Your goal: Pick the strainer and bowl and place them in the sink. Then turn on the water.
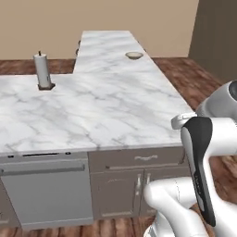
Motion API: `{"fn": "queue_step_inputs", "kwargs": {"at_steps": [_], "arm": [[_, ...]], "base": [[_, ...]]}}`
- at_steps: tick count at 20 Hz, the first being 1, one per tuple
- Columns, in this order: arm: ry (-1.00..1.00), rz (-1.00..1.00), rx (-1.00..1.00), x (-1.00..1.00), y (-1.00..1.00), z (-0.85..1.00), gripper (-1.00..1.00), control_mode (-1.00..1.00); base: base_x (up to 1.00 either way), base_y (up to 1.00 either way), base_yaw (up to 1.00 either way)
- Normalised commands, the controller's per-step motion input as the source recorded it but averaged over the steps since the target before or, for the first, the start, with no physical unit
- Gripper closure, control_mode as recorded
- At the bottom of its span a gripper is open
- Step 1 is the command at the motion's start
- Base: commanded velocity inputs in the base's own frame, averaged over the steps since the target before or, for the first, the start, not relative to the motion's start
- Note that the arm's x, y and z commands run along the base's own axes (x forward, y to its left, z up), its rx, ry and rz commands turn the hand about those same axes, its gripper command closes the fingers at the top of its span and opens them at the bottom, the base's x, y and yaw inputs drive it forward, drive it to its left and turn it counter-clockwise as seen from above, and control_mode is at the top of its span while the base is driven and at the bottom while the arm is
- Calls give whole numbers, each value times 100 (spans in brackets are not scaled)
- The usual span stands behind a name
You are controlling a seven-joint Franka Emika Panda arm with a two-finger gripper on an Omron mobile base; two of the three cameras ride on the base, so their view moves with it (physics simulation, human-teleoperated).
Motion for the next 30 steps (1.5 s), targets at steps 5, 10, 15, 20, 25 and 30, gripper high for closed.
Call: {"fn": "queue_step_inputs", "kwargs": {"at_steps": [5, 10, 15, 20, 25, 30], "arm": [[0, 0, 0, 0, 0, 0, -100, 100], [0, 0, 0, 0, 0, 0, -100, 100], [0, 0, 0, 0, 0, 0, -100, 100], [0, 0, 0, 0, 0, 0, -100, 100], [0, 0, 0, 0, 0, 0, -100, 100], [0, 0, 0, 0, 0, 0, -100, 100]], "base": [[0, -100, 37], [0, -100, 38], [3, -100, 43], [22, -91, 50], [45, -66, 57], [58, -58, 59]]}}
